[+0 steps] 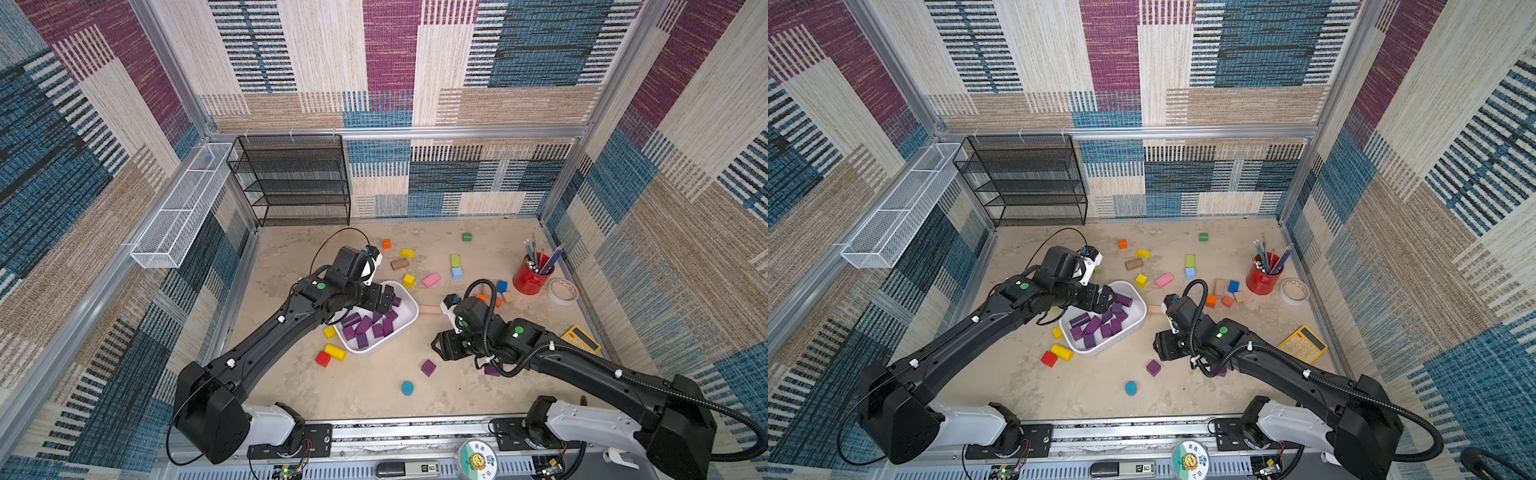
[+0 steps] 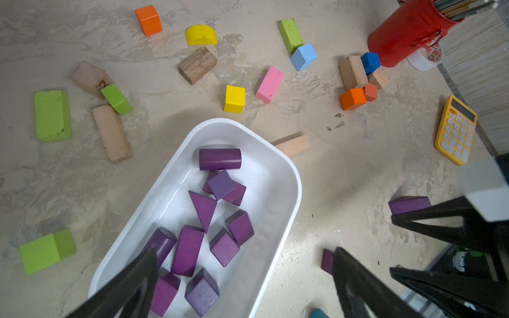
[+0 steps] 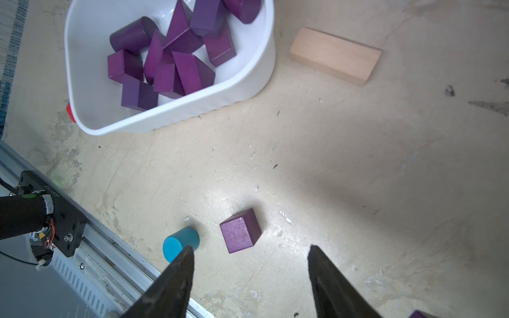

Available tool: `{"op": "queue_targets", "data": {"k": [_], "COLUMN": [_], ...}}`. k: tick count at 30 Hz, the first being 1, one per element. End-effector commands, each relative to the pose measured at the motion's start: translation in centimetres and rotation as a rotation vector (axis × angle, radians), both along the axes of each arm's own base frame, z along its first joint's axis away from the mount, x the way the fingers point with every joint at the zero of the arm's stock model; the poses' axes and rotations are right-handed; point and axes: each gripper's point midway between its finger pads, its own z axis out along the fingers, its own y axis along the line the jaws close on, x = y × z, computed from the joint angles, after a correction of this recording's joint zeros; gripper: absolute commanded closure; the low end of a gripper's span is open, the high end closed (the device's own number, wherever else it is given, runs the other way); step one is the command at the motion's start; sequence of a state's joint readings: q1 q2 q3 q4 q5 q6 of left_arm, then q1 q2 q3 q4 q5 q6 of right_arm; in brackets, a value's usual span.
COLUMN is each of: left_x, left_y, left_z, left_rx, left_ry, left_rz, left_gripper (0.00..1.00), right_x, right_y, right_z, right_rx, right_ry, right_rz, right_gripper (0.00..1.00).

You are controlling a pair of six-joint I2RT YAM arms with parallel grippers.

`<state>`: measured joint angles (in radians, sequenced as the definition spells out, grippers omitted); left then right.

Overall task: Pick purple bricks into the storage bin
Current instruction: Pick up the building block from the center of the board.

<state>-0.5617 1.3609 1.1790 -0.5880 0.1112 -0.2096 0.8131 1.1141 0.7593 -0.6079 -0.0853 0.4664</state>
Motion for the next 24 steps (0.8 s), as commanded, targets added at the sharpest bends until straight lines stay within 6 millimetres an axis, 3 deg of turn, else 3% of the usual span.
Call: {"op": "queue_targets", "data": {"k": [1, 7, 24], "left_x": [0.4, 1.1, 1.3], "left_y": [0.6, 1.5, 1.7], "left_z": [0.1, 0.1, -0.1], "left_rx": [0.0, -0.02, -0.026], "left_ry": [-0.006, 0.005, 0.007], "left_rz": [0.005, 0.037, 0.044], "left_gripper": [0.01, 0.01, 0.01], "right_x": [0.3, 0.0, -2.5], "right_y": [1.3, 1.9, 3.5], "right_z": [0.9, -0.1, -4.4], "right_rx": [0.028, -0.055, -0.186], "right_ry": [-0.054, -0.053, 0.046], "right_rz": [0.066, 0.126, 0.278], "right_gripper": [0.33, 0.33, 0.33]}}
